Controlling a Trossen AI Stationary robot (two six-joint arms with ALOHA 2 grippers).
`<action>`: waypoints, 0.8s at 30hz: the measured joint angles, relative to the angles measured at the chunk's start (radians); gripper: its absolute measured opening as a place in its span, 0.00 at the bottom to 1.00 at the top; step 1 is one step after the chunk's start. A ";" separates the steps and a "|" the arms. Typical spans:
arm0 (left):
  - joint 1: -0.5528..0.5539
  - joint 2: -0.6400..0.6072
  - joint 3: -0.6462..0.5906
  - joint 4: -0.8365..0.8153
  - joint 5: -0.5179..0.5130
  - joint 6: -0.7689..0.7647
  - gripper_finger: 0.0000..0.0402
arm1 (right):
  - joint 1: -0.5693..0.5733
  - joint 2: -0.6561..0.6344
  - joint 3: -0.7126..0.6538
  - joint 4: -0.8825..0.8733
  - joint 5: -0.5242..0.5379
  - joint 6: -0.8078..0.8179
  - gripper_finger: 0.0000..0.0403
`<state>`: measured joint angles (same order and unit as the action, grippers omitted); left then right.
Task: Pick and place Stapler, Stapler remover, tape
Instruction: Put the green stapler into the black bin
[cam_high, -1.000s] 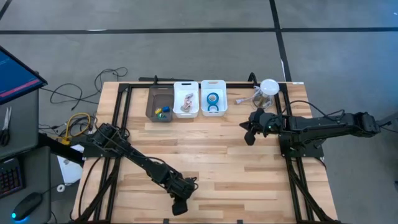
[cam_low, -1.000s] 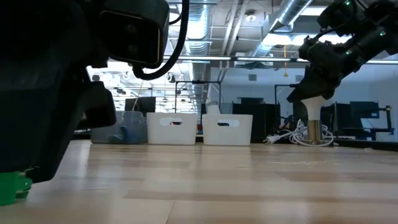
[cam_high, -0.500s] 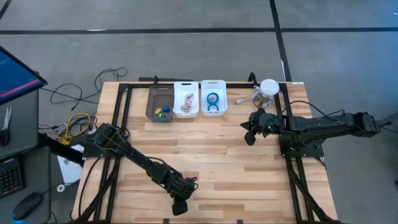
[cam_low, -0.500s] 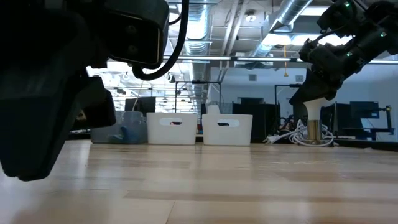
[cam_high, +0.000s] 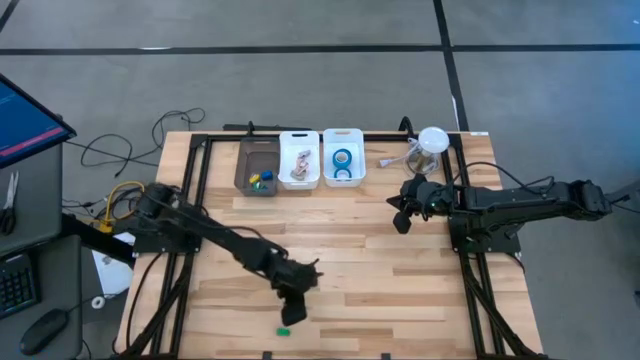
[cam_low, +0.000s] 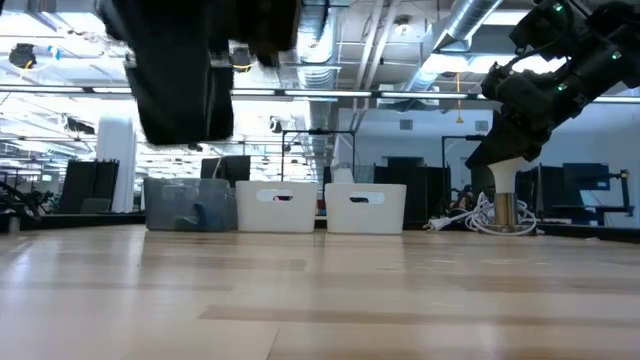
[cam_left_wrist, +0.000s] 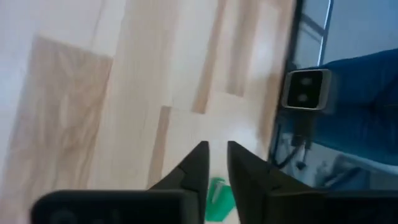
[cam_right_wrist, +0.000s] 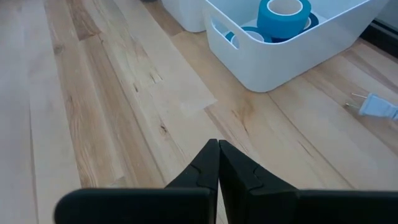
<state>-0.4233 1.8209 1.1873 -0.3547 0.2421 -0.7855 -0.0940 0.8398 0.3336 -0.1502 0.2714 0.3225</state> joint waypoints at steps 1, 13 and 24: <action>-0.010 -0.026 0.000 -0.010 -0.030 0.008 0.10 | 0.000 0.000 0.000 0.000 0.000 0.000 0.00; -0.231 -0.099 0.103 -0.187 -0.309 0.113 0.01 | -0.022 0.000 0.000 -0.009 0.000 0.001 0.00; -0.257 0.051 0.190 -0.366 -0.282 0.067 0.01 | -0.081 0.000 0.000 -0.005 -0.008 0.002 0.00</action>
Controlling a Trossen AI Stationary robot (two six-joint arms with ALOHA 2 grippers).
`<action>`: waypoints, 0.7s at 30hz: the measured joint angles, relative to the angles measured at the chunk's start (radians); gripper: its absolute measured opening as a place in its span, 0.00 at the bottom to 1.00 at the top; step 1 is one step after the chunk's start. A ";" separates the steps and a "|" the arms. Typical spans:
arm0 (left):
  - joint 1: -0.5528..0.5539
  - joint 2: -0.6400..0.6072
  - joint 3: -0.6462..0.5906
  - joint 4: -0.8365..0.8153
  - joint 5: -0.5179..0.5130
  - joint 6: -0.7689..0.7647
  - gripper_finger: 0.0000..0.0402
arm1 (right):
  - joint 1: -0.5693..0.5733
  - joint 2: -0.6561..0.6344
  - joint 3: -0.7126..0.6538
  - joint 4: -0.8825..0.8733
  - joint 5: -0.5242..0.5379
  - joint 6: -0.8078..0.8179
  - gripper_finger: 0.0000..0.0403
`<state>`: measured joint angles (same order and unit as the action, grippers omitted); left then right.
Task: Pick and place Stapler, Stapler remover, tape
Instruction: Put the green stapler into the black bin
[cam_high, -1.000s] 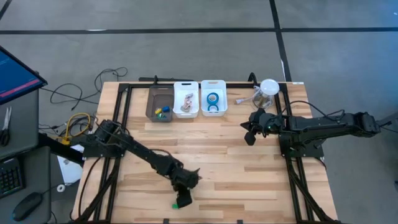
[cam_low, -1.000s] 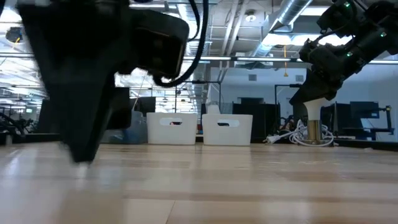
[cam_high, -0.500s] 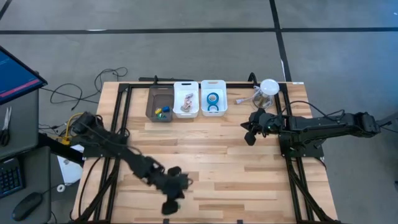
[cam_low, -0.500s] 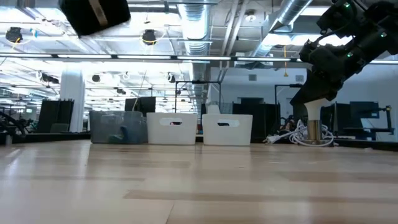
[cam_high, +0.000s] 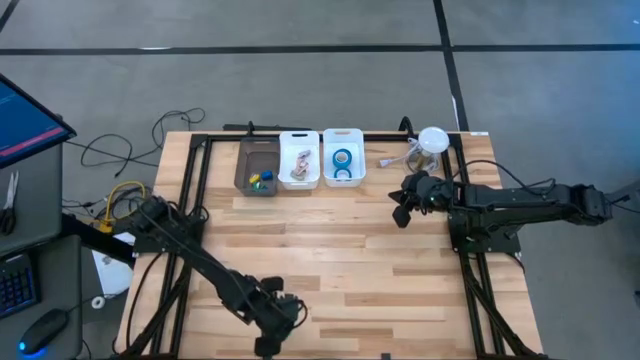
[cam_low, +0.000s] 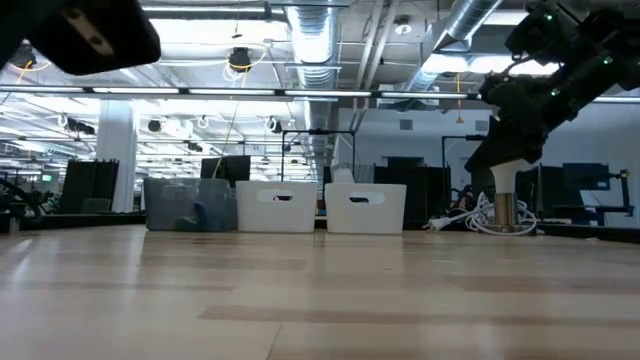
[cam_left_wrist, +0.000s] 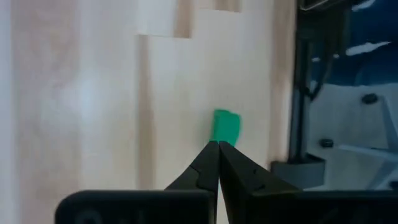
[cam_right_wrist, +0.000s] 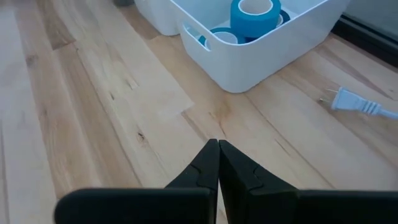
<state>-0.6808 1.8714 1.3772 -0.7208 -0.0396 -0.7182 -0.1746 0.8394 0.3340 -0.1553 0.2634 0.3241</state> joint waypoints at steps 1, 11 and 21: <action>-0.005 0.013 0.007 0.008 0.015 -0.002 0.01 | -0.003 0.000 0.000 -0.002 -0.001 0.000 0.00; -0.048 0.069 0.031 0.018 0.085 0.003 0.01 | -0.032 0.000 0.000 -0.030 -0.003 -0.001 0.00; 0.007 0.098 -0.008 0.169 0.154 -0.058 0.12 | -0.051 0.000 0.000 -0.032 -0.004 -0.001 0.00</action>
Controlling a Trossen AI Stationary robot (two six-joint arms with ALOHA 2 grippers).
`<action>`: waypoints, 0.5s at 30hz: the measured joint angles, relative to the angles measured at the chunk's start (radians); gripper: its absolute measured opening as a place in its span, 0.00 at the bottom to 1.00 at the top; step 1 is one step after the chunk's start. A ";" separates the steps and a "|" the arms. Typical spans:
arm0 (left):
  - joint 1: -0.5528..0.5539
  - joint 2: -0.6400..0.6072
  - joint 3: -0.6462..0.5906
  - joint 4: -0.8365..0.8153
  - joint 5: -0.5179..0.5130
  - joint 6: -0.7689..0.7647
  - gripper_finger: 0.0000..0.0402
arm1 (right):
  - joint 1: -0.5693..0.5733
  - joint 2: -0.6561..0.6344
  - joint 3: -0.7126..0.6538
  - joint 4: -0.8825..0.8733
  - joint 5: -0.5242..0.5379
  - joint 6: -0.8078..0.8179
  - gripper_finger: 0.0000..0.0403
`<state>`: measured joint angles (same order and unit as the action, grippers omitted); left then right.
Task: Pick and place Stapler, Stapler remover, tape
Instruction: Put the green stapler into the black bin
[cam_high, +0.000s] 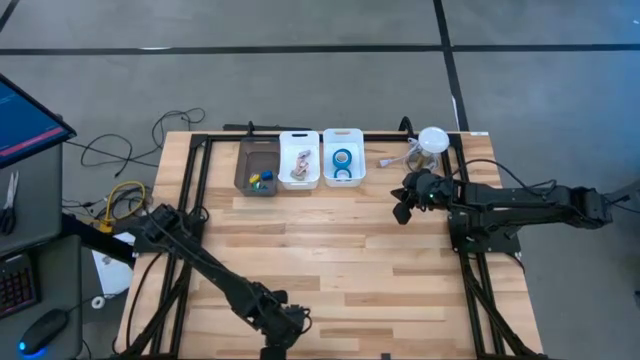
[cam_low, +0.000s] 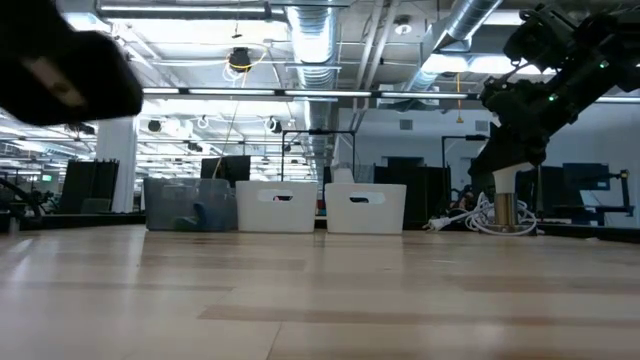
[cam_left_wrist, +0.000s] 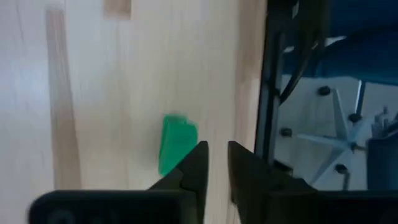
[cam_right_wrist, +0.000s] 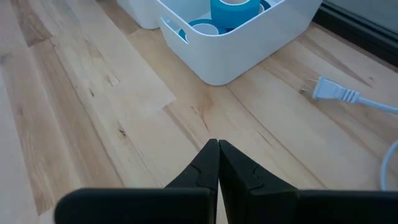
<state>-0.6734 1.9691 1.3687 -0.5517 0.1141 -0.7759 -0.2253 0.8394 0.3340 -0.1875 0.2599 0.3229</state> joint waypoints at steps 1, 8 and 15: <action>0.002 0.002 -0.007 -0.001 0.013 -0.011 0.15 | 0.000 0.000 0.000 0.000 0.000 0.000 0.00; 0.019 0.003 -0.019 -0.001 0.014 -0.015 0.29 | 0.000 0.000 0.000 0.000 0.000 0.000 0.00; 0.030 0.003 -0.019 0.007 0.017 -0.015 0.31 | 0.000 0.000 0.000 -0.001 0.000 0.000 0.00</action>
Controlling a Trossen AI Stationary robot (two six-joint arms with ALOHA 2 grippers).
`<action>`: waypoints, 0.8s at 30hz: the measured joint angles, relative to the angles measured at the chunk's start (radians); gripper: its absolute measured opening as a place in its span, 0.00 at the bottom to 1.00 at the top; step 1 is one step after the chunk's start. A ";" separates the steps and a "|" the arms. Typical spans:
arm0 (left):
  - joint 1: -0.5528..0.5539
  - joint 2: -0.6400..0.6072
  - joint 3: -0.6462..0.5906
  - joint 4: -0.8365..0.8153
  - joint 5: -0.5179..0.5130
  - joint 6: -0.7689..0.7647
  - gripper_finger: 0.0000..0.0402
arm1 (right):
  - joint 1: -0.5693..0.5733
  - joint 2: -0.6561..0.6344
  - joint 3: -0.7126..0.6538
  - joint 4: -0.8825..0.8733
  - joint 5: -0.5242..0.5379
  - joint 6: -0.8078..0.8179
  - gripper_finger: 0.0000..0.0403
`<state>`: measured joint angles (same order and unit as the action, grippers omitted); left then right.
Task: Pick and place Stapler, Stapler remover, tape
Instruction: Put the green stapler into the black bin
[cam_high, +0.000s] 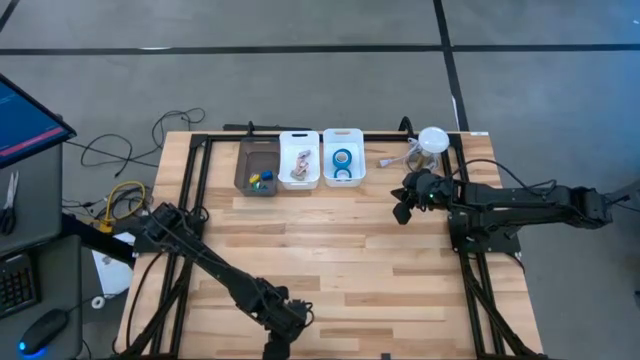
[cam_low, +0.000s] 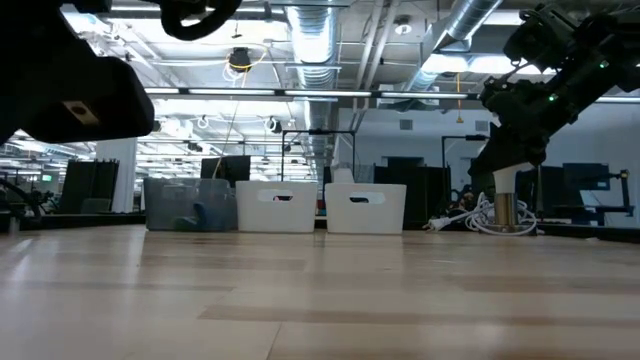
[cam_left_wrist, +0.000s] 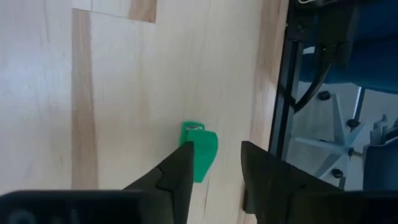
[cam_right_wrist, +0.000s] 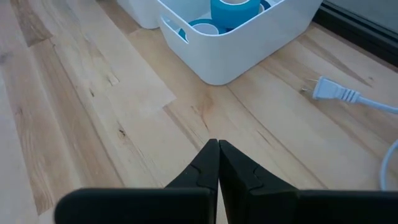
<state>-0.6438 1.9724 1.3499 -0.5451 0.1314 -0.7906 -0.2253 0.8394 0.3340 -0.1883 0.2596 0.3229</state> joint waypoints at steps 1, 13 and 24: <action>0.001 0.000 0.000 0.004 0.000 0.000 0.31 | 0.000 0.000 0.000 0.000 0.000 0.000 0.00; 0.017 -0.002 0.000 0.118 0.000 -0.001 0.31 | 0.000 0.000 0.000 -0.013 0.000 0.000 0.00; 0.032 -0.002 0.014 0.026 0.076 -0.001 0.15 | 0.000 0.000 0.000 -0.021 0.000 0.000 0.00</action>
<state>-0.6123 1.9701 1.3635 -0.5188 0.2078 -0.7914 -0.2253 0.8395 0.3340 -0.2096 0.2600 0.3229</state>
